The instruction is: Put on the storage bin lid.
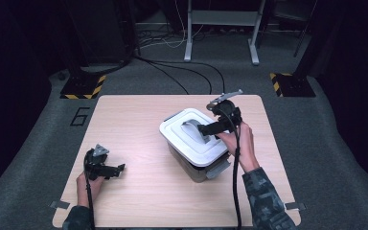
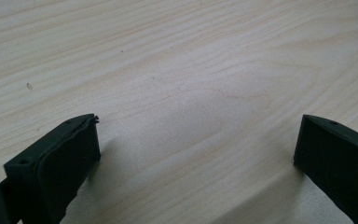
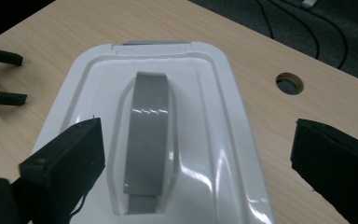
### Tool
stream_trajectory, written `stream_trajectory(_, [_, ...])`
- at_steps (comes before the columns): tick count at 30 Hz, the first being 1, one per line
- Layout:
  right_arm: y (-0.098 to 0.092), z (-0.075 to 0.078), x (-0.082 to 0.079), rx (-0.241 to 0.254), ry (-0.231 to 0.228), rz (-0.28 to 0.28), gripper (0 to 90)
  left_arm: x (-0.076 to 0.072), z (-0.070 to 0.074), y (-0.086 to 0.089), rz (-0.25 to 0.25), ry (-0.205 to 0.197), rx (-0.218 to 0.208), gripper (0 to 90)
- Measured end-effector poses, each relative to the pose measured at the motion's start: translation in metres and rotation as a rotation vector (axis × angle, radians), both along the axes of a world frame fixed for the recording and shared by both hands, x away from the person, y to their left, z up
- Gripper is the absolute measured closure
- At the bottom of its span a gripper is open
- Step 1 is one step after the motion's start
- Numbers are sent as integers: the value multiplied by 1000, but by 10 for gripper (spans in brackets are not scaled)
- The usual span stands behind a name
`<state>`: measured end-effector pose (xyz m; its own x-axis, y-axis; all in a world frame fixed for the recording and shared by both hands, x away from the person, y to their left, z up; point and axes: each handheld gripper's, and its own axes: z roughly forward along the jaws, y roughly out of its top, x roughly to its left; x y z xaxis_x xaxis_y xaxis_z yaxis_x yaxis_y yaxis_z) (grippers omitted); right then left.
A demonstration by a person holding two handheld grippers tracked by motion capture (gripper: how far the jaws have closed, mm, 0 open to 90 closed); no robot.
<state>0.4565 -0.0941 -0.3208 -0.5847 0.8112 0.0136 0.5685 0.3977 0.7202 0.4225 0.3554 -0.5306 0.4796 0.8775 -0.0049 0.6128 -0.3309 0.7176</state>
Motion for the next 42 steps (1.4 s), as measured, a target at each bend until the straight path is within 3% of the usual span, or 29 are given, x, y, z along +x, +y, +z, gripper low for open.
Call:
stream_trajectory(12, [-57, -2, -26, 30, -48, -91, 0, 0, 0, 0, 5, -1, -4, 0])
stream_trajectory(23, [-105, -21, -49, 51, -72, -182, 0, 0, -1, -1, 10, -7, -8, 0])
stream_trajectory(33, [-137, -68, -66, 59, -63, -275, 0, 0, -1, -1, 9, -7, -6, 0])
stream_trajectory(38, [-144, -100, -71, 59, -49, -314, 0, 0, -1, -1, 9, -7, -5, 0])
stream_trajectory(39, [-144, -100, -71, 59, -49, -314, 0, 0, -1, -1, 9, -7, -5, 0])
stream_trajectory(40, [-146, -114, -72, 67, -30, -320, 0, 0, -1, -1, 10, -7, -6, 0])
stream_trajectory(42, [-146, -129, -73, 55, -10, -335, 0, 0, -1, -1, 9, -7, -5, 0])
